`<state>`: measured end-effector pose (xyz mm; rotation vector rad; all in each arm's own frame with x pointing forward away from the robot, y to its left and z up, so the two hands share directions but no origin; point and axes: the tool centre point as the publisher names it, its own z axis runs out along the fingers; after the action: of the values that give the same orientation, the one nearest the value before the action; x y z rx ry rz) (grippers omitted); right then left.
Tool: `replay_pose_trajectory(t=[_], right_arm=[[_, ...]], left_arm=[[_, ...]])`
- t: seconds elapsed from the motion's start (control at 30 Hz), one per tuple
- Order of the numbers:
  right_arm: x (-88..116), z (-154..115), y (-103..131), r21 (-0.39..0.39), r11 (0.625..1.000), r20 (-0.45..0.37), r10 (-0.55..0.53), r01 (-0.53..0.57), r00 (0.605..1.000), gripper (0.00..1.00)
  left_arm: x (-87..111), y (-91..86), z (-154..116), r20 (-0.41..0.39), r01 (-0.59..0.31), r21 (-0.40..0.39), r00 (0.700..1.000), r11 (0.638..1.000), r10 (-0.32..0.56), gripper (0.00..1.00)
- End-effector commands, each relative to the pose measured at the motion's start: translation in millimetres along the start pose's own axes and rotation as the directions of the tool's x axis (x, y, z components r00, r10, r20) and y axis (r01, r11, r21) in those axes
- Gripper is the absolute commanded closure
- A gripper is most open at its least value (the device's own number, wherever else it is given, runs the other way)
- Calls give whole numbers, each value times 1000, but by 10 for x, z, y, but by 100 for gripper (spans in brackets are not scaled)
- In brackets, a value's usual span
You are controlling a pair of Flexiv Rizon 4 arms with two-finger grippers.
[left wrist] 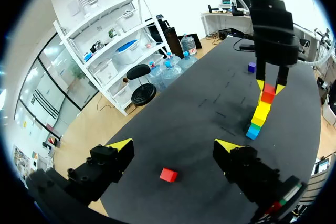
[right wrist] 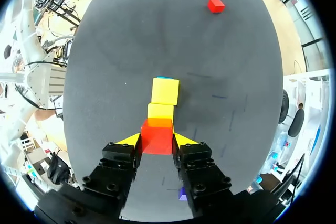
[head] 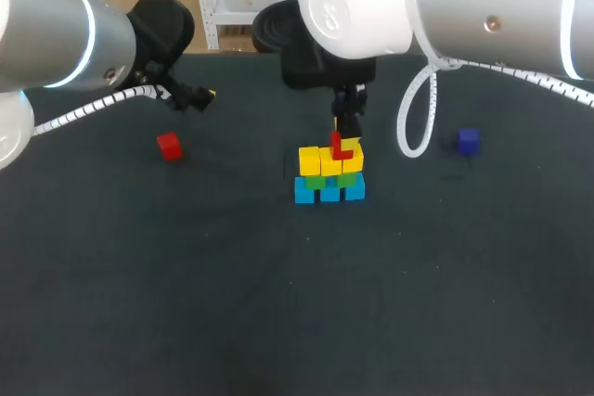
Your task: Place the blue cubes, place green cubes on the blue cubes, place the yellow cubes on the green cubes, then place the red cubes on the yellow cubes, and place purple cube on the red cubes.
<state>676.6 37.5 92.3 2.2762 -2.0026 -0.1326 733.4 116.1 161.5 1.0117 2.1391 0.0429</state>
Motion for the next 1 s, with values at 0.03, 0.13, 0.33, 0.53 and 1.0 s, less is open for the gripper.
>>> replay_pose_trajectory(t=[0.03, 0.13, 0.33, 0.53, 1.0], right_arm=[[2, 2, -6, 0, 1000, 2, 0, 0, 1000, 65], [3, 4, -9, 0, 1000, 3, -1, 1, 1000, 53], [0, 10, -14, -1, 1000, 10, -2, 2, 1000, 0], [-2, 8, -21, 2, 1000, 11, -4, 4, 1000, 0], [61, -308, 50, 158, 987, 100, 9, -25, 995, 0]], left_arm=[[4, 10, 1, 2, -1, 3, 1000, 1000, 1, 0], [4, 10, 1, 2, -1, 3, 1000, 1000, 1, 0], [4, 10, 1, 2, -1, 3, 1000, 1000, 1, 0], [4, 10, 1, 2, -1, 3, 1000, 1000, 1, 0], [4, 10, 1, 2, -1, 3, 1000, 1000, 1, 0]])
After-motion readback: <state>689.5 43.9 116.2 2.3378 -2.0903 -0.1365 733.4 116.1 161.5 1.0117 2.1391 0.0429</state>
